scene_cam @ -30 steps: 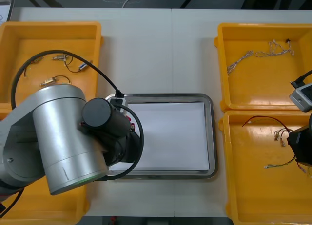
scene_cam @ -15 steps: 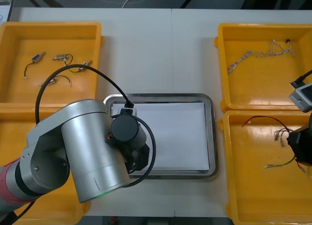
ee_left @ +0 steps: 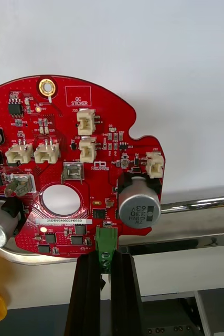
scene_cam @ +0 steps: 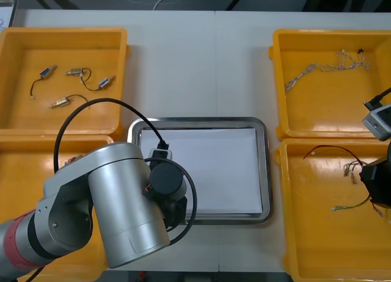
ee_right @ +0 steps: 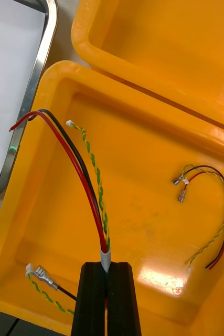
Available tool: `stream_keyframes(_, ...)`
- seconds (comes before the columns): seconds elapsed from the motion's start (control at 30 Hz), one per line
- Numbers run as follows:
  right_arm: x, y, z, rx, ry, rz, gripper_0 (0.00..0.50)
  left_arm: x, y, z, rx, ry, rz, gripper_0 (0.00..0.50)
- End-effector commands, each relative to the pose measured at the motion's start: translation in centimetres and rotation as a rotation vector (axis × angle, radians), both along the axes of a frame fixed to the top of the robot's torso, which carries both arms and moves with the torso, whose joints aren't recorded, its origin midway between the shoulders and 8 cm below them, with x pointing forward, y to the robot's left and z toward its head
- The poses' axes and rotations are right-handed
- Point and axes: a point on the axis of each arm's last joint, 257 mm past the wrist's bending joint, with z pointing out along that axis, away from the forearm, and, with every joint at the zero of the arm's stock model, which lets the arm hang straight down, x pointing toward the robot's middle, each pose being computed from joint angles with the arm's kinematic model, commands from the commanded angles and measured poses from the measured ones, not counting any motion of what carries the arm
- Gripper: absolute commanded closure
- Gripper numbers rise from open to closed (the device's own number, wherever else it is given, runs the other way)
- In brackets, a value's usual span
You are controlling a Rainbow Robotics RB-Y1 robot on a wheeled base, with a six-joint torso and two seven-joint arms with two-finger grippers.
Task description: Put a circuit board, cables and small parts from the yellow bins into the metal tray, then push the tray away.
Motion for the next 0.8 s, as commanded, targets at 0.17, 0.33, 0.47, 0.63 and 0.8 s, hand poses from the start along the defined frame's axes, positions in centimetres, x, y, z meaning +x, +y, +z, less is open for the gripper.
stream_keyframes(0.17, 0.1, -0.1, 1.0, -0.069, -0.033, 0.063, 0.500, -0.4, 0.2, -2.5, 0.048, 0.036, 0.038, 0.500)
stream_keyframes(0.33, 0.1, -0.1, 1.0, -0.069, -0.033, 0.063, 0.500, -0.2, 0.5, -3.2, 0.070, 0.043, 0.048, 0.500)
stream_keyframes(0.47, 0.1, -0.1, 1.0, -0.069, -0.033, 0.063, 0.500, -0.5, 0.3, -3.3, 0.070, 0.047, 0.039, 0.500)
stream_keyframes(0.63, 0.1, -0.1, 1.0, -0.069, -0.033, 0.063, 0.500, -0.5, 0.0, -3.2, 0.064, 0.047, 0.035, 0.500)
stream_keyframes(0.8, 0.1, -0.1, 1.0, -0.069, -0.033, 0.063, 0.500, -0.5, -0.2, -3.1, 0.062, 0.046, 0.030, 0.500)
